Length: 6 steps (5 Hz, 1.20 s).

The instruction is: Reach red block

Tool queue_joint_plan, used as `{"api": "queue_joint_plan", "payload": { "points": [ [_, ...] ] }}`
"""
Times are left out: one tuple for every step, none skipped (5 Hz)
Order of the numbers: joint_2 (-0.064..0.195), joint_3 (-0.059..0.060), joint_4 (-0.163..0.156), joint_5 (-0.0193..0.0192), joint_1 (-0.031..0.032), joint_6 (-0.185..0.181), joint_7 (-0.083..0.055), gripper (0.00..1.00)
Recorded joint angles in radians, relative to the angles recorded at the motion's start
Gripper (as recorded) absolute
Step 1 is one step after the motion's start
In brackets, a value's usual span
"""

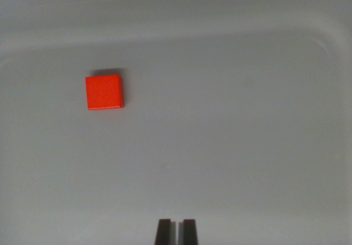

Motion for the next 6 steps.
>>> {"api": "queue_joint_plan", "payload": {
  "points": [
    [0.023,0.005,-0.004,-0.0014,0.004,-0.026,0.002,0.0],
    [0.023,0.005,-0.004,-0.0014,0.004,-0.026,0.002,0.0],
    [0.052,0.01,-0.009,-0.003,0.0088,-0.057,0.004,0.0],
    [0.052,0.01,-0.009,-0.003,0.0088,-0.057,0.004,0.0],
    [0.086,0.016,-0.015,-0.005,0.0144,-0.094,0.006,0.0],
    [0.086,0.016,-0.015,-0.005,0.0144,-0.094,0.006,0.0]
  ]
}}
